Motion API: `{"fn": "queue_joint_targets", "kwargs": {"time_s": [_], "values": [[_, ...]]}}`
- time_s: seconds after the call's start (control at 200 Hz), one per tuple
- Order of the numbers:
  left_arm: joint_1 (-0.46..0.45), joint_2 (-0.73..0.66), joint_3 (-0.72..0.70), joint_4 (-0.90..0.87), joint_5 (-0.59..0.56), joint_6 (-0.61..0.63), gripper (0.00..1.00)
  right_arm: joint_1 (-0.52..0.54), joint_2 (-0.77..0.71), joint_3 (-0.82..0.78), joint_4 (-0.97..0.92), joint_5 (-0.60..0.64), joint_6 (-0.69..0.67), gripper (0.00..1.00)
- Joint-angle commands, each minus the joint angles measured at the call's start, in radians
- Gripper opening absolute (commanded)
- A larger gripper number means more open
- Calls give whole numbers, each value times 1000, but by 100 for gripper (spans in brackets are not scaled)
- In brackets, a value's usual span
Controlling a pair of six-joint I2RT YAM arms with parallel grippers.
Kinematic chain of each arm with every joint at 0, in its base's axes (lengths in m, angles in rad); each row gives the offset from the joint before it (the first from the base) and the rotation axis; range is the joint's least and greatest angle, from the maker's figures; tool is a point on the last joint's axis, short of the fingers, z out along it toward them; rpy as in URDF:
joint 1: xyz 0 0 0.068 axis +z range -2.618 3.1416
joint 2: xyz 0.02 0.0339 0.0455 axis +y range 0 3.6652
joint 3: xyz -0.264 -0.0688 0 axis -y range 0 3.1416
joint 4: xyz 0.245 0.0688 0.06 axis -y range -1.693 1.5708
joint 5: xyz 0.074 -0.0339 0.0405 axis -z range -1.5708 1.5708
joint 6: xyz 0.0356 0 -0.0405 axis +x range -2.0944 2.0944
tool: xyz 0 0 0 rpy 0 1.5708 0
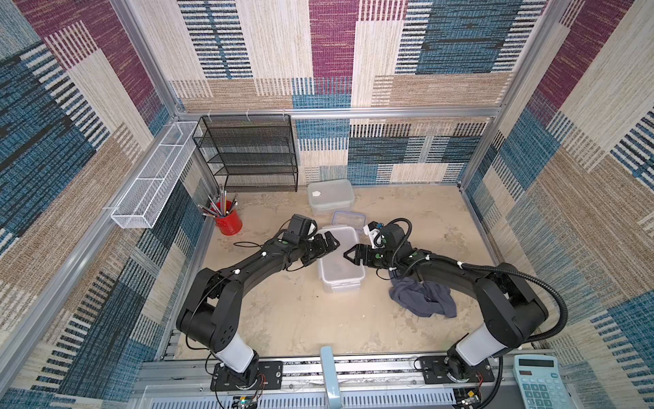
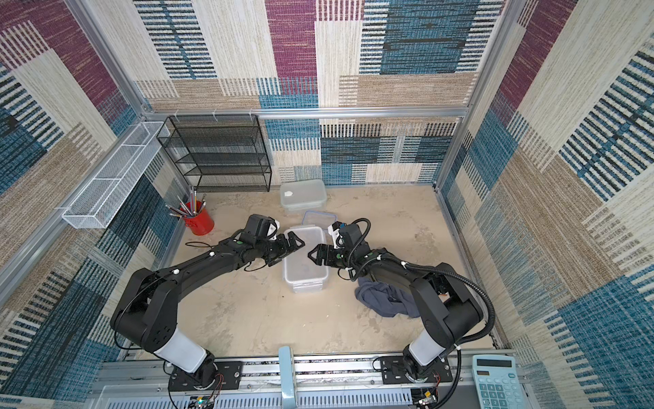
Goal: Wipe the insides of the lunch boxes
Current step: Adjust the lunch box at the center of the board.
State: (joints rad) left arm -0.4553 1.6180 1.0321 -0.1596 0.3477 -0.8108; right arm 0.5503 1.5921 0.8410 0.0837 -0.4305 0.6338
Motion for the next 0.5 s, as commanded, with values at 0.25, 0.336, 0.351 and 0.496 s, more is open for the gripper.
{"fn": "queue_joint_targets", "kwargs": {"time_s": [0.25, 0.336, 0.351, 0.496], "values": [[6, -28, -29, -46, 17, 37, 100, 2, -120, -186, 268, 29, 225, 99], [6, -36, -49, -24, 34, 14, 100, 3, -157, -257, 359, 33, 298, 100], [6, -36, -53, -18, 37, 10, 100, 3, -164, -270, 376, 36, 311, 100], [5, -69, -91, 4, 29, -14, 100, 23, -200, -359, 497, 62, 420, 96]]}}
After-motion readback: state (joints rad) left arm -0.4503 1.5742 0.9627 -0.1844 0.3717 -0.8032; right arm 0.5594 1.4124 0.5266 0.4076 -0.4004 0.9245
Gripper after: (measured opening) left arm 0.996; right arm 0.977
